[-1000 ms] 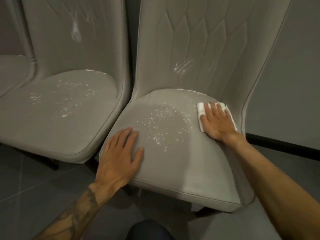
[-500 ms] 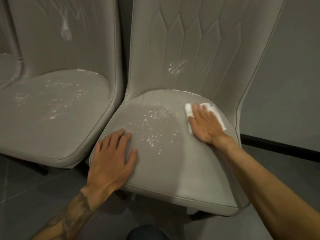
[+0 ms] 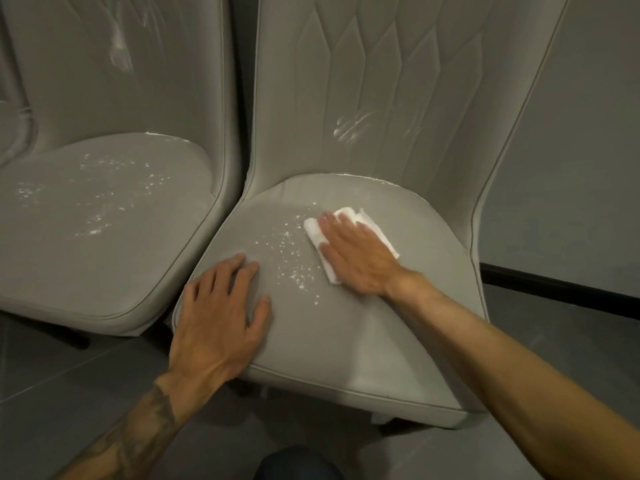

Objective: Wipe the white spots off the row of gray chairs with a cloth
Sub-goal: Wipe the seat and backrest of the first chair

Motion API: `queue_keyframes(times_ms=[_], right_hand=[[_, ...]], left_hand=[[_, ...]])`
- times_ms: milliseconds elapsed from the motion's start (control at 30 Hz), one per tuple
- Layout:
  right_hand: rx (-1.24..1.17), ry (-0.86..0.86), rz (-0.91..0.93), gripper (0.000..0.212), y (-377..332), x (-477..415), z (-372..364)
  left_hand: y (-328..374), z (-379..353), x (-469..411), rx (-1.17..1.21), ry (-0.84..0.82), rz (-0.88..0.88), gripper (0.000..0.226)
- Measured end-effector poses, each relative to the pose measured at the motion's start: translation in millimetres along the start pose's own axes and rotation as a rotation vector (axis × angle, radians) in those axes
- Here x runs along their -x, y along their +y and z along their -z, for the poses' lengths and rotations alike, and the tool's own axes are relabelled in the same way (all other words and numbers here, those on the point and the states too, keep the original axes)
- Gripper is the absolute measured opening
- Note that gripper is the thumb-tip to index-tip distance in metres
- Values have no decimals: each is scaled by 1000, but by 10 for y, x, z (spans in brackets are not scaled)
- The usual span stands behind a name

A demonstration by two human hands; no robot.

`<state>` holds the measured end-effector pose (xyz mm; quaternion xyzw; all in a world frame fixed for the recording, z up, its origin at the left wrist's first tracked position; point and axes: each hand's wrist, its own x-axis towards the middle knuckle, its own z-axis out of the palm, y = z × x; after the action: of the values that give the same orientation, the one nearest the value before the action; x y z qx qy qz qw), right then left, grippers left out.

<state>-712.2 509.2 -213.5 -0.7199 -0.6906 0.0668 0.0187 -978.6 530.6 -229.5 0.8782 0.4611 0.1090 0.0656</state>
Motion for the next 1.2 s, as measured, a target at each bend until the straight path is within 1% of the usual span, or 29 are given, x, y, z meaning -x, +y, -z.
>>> queue_keyframes(times_ms=[67, 100, 200, 267, 300, 367, 400, 433, 467, 500, 533, 633, 700, 733, 800, 833, 900, 967, 1067, 1133, 1167, 1200], right_hand=[[-78, 6, 18, 60, 170, 46, 15], [-59, 33, -22, 59, 345, 56, 36], [-54, -7, -262, 59, 811, 46, 149], [-54, 12, -351, 55, 717, -94, 190], [-11, 61, -332, 51, 534, -172, 193], [72, 111, -170, 45, 121, -262, 156], [75, 112, -71, 46, -51, -269, 94], [32, 73, 7, 50, -143, -231, 30], [-20, 36, 44, 54, -133, -208, -8], [-68, 26, 45, 57, -30, -193, -5], [-71, 23, 4, 58, 129, -189, 12], [-67, 9, -214, 60, 570, -219, 81], [-82, 19, -311, 61, 483, -348, 111], [-62, 35, -312, 60, 314, -411, 110], [23, 79, -160, 60, -46, -461, 52], [22, 81, -63, 62, -185, -449, 1], [-57, 19, 20, 69, -228, -395, -42], [-49, 51, -11, 69, -17, -419, -22], [-41, 28, -197, 63, 323, -528, 59], [-36, 31, -271, 59, 201, -646, 103], [-6, 69, -248, 56, 37, -691, 102], [35, 89, -175, 55, -156, -711, 95]], left_hand=[[-6, 7, 7, -2, 1, 3, 66], [-14, 5, 10, -3, 7, 1, 66], [-11, -4, 1, -9, 18, -4, 63], [-14, -13, -4, -13, 22, 2, 63], [-9, -14, -4, -12, 25, 2, 63], [-8, -15, 12, -11, 29, -3, 63], [-11, -11, 16, -14, 31, -5, 63], [-10, -5, 15, -16, 27, -9, 63], [-9, -1, 8, -19, 20, -12, 64], [-14, -2, 9, -22, 15, -12, 64], [-18, -7, 9, -27, 18, -10, 64], [-6, -17, -1, -37, 31, -7, 63], [-19, -24, -3, -36, 31, 5, 63], [-16, -26, -4, -34, 25, 3, 63], [-8, -22, 2, -38, 23, 1, 63], [-8, -19, 3, -43, 25, 2, 62], [-14, -17, -1, -47, 22, -2, 62], [-32, -30, 0, -42, 27, -4, 61], [-29, -47, -6, -35, 45, -4, 60], [-36, -52, -6, -33, 55, 7, 60], [-27, -51, -4, -31, 57, 4, 60], [-16, -48, 2, -32, 56, 2, 60]])
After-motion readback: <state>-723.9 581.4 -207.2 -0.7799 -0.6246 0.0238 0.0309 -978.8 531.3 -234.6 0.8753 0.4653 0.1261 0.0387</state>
